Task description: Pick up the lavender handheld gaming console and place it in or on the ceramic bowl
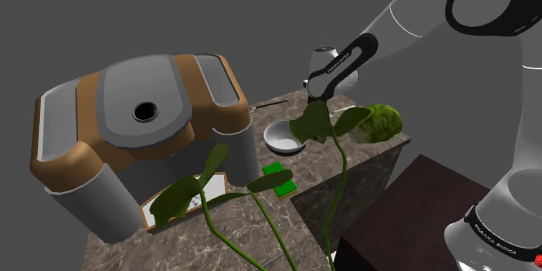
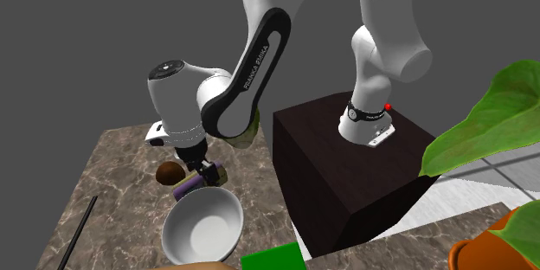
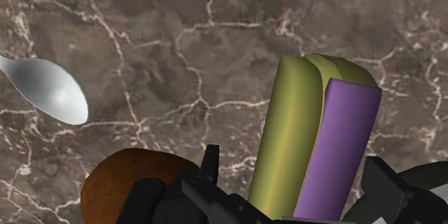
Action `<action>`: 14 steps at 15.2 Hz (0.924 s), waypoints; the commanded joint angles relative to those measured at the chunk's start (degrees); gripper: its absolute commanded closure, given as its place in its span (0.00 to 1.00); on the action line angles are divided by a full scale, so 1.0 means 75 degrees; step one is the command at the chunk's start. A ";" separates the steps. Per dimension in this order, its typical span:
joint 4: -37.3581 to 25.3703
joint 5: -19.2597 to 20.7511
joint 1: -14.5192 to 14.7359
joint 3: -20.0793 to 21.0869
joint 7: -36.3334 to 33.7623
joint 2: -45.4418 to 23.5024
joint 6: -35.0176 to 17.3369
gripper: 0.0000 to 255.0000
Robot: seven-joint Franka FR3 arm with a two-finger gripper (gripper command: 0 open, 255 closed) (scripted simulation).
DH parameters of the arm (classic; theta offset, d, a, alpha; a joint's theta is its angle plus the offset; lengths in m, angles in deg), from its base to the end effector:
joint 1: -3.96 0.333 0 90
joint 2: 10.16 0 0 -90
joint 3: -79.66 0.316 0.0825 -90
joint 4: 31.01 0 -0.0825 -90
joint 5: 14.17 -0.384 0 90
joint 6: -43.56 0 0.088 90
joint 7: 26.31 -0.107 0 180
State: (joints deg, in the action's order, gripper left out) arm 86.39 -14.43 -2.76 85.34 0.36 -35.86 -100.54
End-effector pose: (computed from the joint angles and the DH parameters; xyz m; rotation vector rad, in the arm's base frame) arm 0.5979 -0.0119 0.2202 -3.0291 -0.6671 -0.0463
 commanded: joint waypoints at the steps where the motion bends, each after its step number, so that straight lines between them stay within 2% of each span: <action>1: 0.0057 -0.0011 0.0038 0.0047 0.0010 -0.0064 0.0008 0.00; 6: 0.0057 -0.0017 0.0046 0.0039 0.0014 -0.0064 0.0008 0.00; 7: 0.0055 -0.0020 0.0038 0.0037 0.0025 -0.0074 0.0000 1.00; 14: 0.0019 -0.0019 0.0042 0.0038 0.0018 -0.0079 0.0031 1.00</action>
State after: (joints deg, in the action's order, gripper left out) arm 86.33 -14.59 -2.44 85.64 0.47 -36.21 -100.37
